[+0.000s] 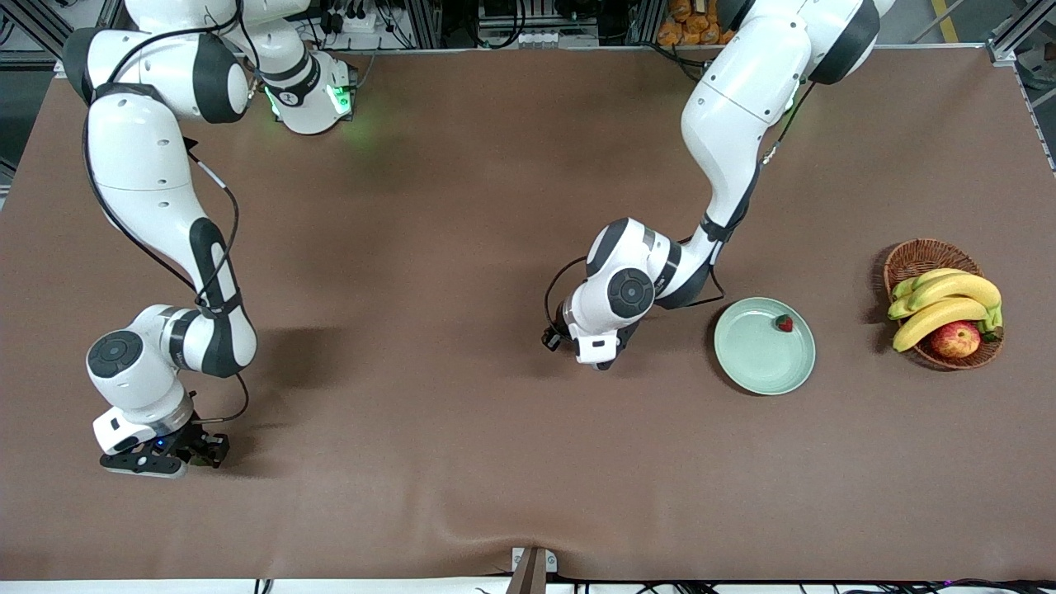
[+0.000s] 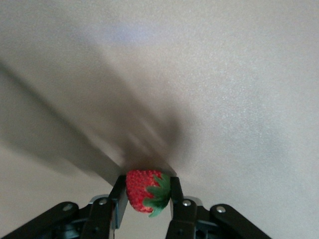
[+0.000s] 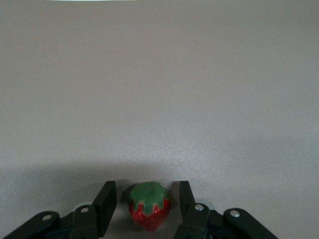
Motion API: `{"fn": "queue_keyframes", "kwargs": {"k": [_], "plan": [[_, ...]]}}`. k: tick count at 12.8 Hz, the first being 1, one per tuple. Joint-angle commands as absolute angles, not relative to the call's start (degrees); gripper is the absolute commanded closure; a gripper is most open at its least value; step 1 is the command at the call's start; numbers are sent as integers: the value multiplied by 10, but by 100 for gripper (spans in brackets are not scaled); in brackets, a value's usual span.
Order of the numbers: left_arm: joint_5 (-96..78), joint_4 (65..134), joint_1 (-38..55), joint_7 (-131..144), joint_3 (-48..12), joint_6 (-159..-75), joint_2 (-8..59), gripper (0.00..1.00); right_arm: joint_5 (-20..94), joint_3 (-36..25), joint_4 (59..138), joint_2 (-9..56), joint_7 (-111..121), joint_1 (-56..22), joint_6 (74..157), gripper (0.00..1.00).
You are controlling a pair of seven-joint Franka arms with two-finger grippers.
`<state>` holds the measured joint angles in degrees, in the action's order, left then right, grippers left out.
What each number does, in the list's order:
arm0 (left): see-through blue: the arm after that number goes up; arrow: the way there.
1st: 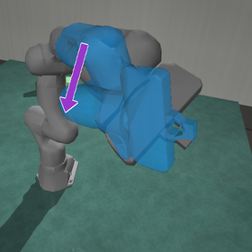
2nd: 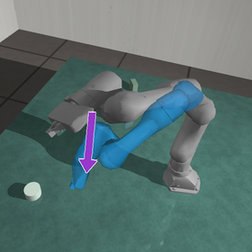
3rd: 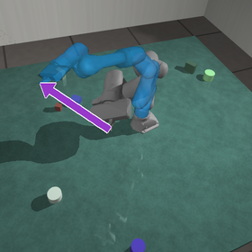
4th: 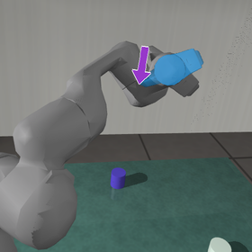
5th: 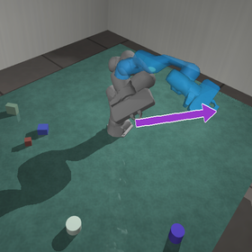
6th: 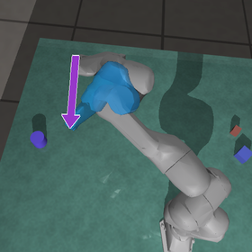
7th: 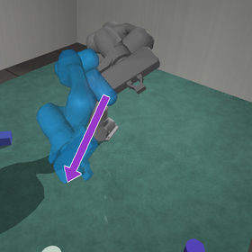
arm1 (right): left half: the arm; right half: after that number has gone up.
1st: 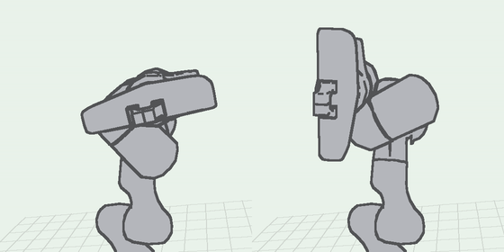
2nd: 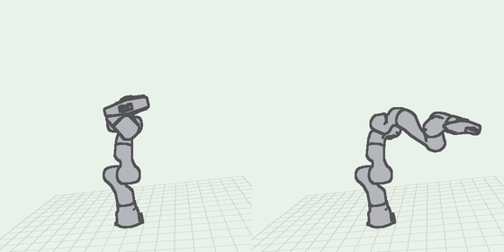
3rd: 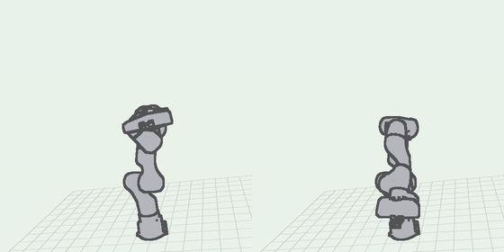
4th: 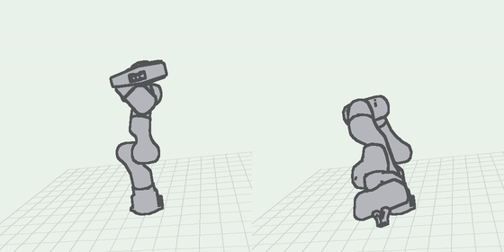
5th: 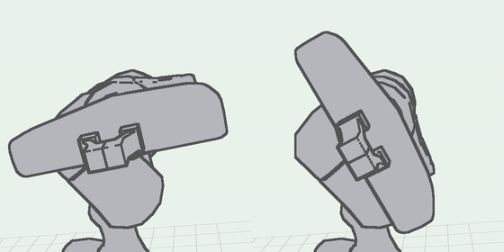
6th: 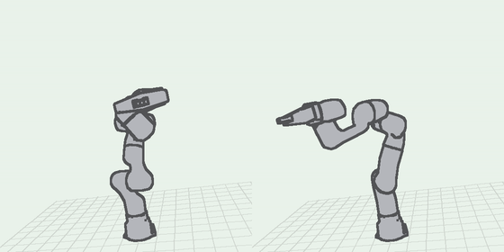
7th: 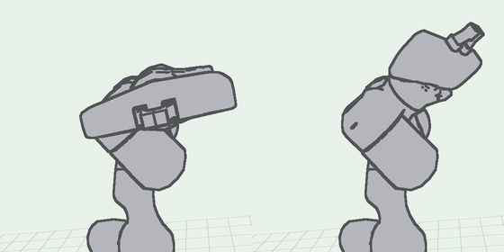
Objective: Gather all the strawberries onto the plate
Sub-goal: 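Close the left gripper on one strawberry while the right gripper grasps another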
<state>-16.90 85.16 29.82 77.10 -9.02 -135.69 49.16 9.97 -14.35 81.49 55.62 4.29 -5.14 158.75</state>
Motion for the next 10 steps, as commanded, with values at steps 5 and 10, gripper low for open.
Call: {"fn": "queue_keyframes", "kwargs": {"k": [5, 10], "plan": [[-166, 845, 279, 782, -87, -1356, 463, 84, 103, -134, 829, 542, 42, -47, 1583, 86], [-163, 846, 235, 775, -86, -1269, 420, 84, 103, -110, 829, 516, 43, -54, 1552, 87]]}}
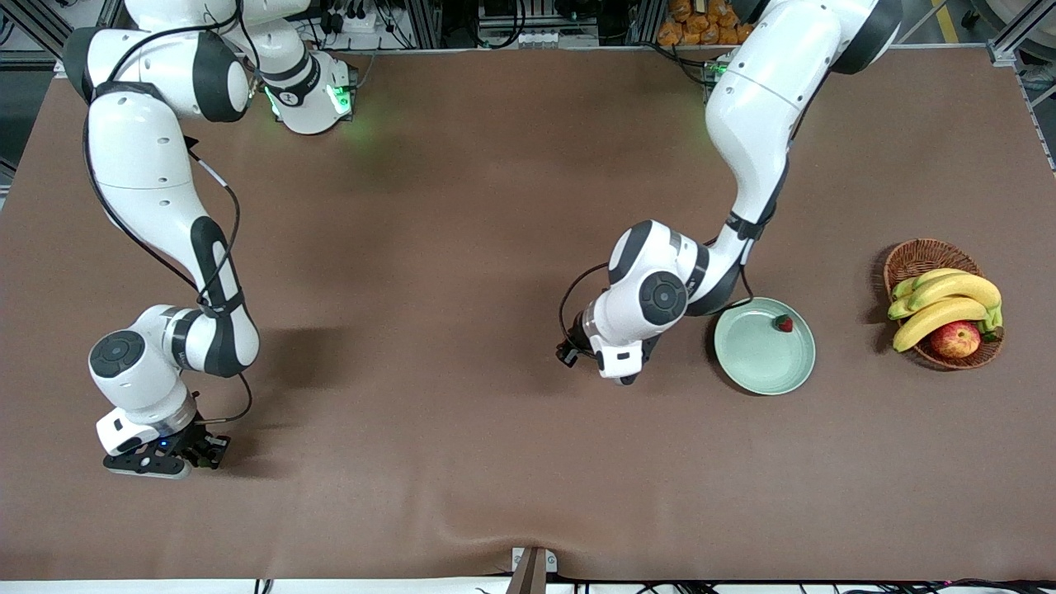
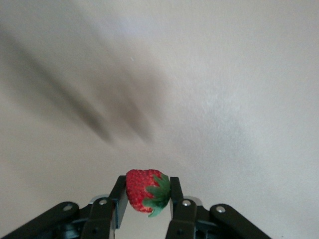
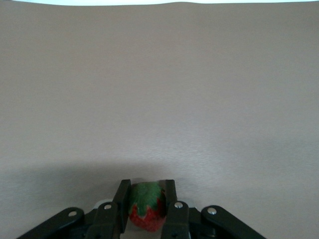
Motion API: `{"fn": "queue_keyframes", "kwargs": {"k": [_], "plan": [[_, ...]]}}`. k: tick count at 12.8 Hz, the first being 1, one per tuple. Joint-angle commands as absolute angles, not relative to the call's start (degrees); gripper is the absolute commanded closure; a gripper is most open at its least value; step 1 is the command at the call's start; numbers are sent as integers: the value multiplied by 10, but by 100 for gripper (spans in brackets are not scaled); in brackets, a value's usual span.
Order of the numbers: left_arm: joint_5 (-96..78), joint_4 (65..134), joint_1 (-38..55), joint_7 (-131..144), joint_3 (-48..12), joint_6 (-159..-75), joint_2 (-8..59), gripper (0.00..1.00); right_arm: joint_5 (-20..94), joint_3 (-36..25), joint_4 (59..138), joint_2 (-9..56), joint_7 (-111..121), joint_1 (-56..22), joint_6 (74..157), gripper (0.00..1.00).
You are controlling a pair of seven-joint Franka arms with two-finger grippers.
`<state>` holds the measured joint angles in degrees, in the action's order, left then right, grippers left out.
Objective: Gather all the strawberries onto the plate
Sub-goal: 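Close the left gripper on one strawberry while the right gripper grasps another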
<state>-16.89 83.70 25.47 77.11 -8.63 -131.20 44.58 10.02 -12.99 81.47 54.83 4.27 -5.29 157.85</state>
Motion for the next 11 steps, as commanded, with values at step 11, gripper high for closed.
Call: {"fn": "queue_keyframes", "kwargs": {"k": [11], "plan": [[1, 849, 119, 729, -87, -1058, 387, 79, 98, 80, 801, 433, 47, -62, 1363, 90]]}}
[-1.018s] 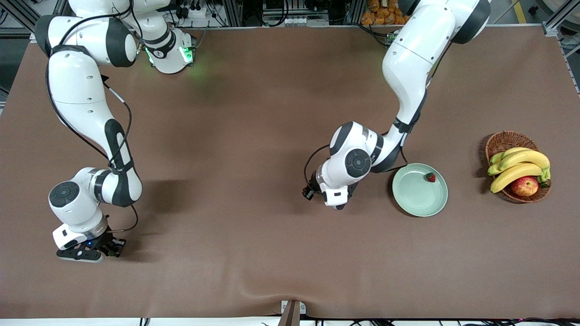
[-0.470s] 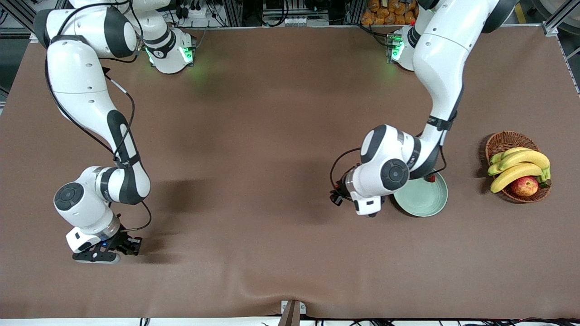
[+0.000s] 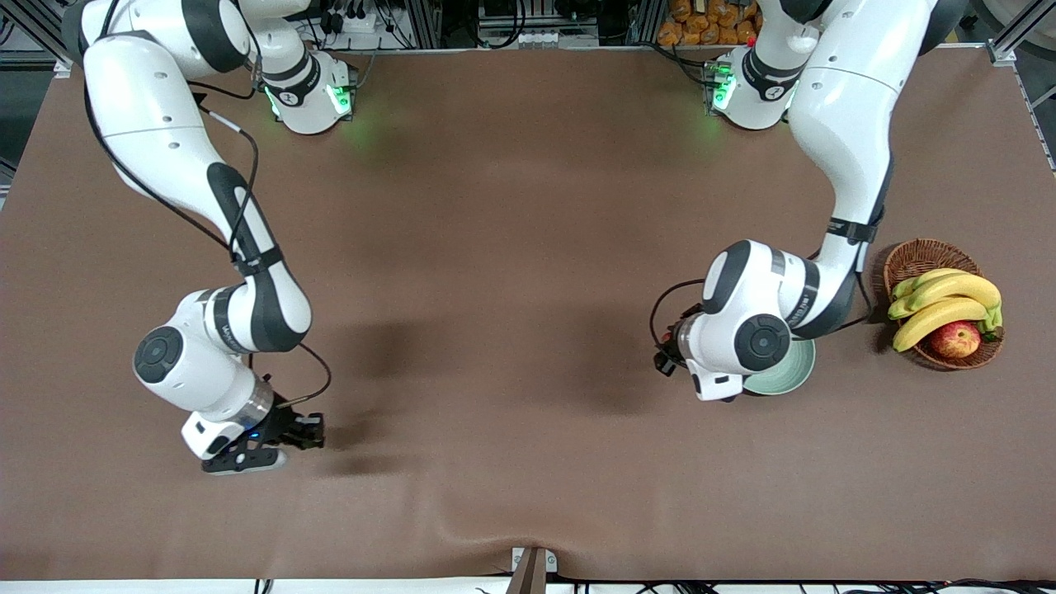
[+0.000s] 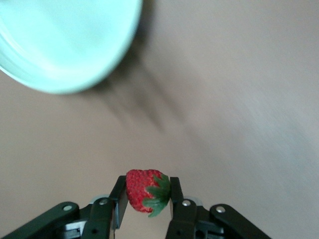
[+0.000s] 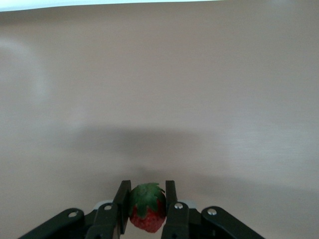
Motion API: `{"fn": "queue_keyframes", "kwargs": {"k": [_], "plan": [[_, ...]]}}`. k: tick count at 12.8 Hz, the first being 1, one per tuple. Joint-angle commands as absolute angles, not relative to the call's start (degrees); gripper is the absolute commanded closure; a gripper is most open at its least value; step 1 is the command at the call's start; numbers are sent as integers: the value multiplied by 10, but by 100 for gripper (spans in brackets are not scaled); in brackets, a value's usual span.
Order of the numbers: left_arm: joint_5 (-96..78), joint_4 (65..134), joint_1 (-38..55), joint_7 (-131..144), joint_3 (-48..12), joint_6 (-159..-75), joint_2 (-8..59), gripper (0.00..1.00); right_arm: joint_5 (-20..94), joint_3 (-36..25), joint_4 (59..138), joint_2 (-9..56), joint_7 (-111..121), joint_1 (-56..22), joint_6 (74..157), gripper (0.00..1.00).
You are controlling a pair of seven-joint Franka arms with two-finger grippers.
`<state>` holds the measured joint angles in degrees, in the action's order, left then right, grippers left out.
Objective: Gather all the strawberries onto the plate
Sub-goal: 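Drop the strawberry into the plate with the left gripper while the right carries another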
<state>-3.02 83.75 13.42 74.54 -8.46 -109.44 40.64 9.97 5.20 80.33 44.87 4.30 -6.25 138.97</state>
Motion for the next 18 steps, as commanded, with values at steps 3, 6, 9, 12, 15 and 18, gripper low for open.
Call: {"fn": "queue_keyframes", "kwargs": {"k": [3, 6, 9, 12, 15, 18], "plan": [[9, 849, 74, 666, -87, -1030, 376, 78, 96, 119, 800, 431, 49, -84, 1361, 90], [11, 850, 25, 593, -86, -1029, 381, 74, 92, 126, 793, 431, 49, -145, 1362, 90], [30, 848, 6, 576, -87, -1035, 394, 54, 92, 126, 790, 432, 50, -200, 1371, 90], [31, 849, -3, 572, -86, -1035, 393, 0, 94, 126, 790, 439, 61, -243, 1410, 88], [30, 843, 1, 581, -88, -1034, 387, 0, 92, 125, 791, 442, 63, -275, 1417, 88], [25, 842, 6, 586, -94, -1034, 376, 0, 92, 124, 791, 466, 57, -301, 1468, 88]]}}
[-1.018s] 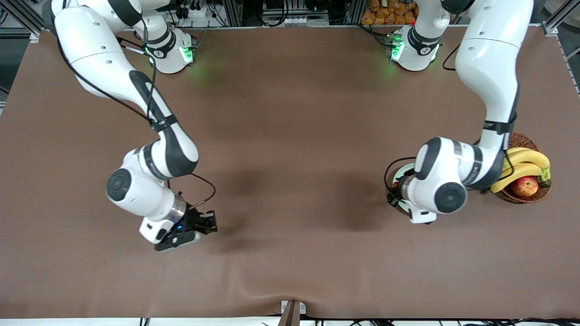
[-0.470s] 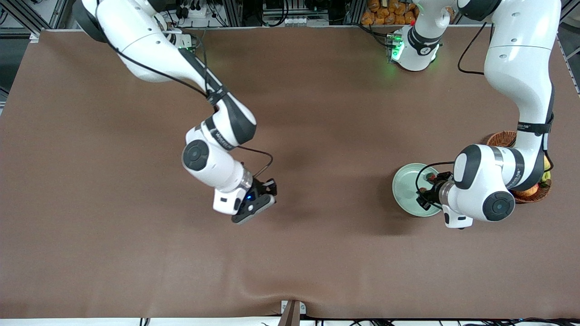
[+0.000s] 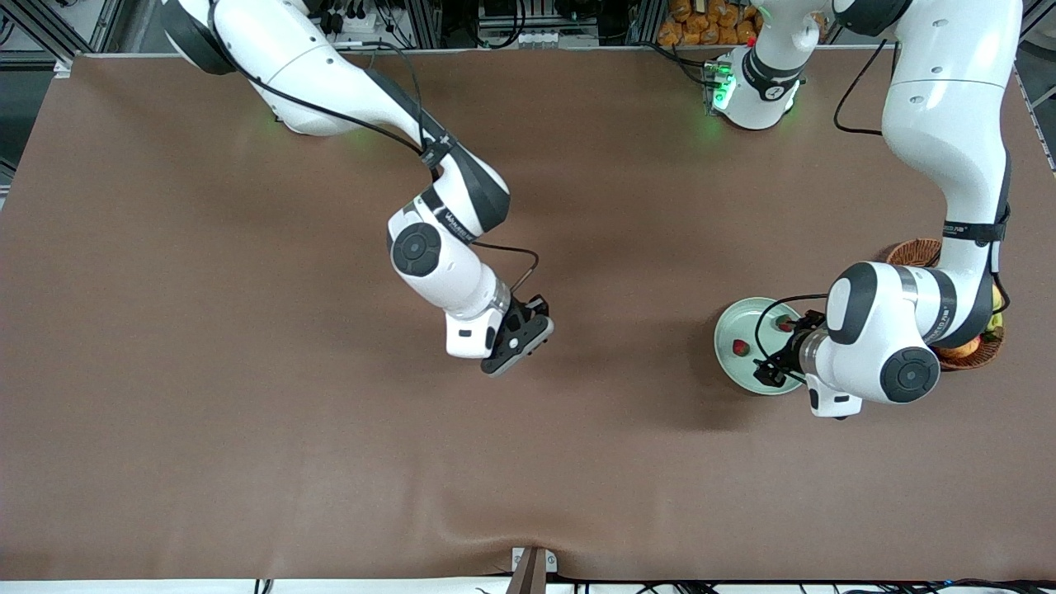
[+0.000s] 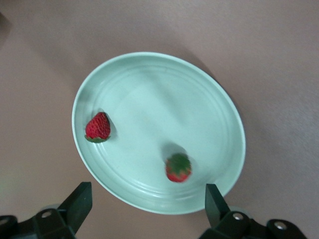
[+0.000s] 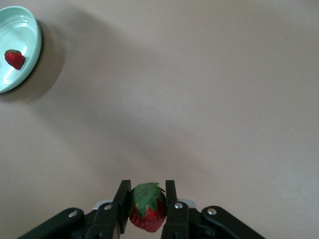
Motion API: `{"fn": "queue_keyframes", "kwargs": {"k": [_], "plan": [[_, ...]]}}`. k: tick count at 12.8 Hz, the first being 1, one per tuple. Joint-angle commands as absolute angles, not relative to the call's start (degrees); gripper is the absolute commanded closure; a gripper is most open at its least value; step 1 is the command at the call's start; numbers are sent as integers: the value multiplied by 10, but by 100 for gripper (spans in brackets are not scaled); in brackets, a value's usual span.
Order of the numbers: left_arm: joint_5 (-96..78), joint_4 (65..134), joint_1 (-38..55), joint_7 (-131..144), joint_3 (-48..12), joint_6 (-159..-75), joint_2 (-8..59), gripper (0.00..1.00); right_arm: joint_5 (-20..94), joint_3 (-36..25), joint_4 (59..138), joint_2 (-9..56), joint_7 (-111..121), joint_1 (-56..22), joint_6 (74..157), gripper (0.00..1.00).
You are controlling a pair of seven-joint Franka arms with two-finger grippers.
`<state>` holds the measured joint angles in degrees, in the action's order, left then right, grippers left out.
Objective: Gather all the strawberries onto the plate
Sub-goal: 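Drop the strawberry into the plate with the left gripper while the right carries another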
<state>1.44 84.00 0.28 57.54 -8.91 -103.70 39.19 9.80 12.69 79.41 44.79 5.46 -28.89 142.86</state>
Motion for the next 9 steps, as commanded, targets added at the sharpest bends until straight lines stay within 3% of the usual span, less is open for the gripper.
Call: {"fn": "queue_keyframes", "kwargs": {"k": [1, 6, 7, 8, 9], "plan": [[24, 840, 10, 586, -96, -1034, 374, 0, 91, 123, 791, 480, 57, -309, 1492, 88], [23, 831, 49, 591, -103, -1036, 369, 0, 91, 99, 798, 523, 51, -378, 1585, 85], [22, 826, 53, 602, -103, -1037, 371, 0, 91, 85, 802, 526, 43, -392, 1592, 79], [22, 825, 63, 614, -103, -1037, 370, 0, 91, 76, 802, 530, 40, -398, 1593, 69], [23, 823, 75, 626, -103, -1038, 371, 0, 91, 75, 803, 530, 40, -398, 1593, 22]]}}
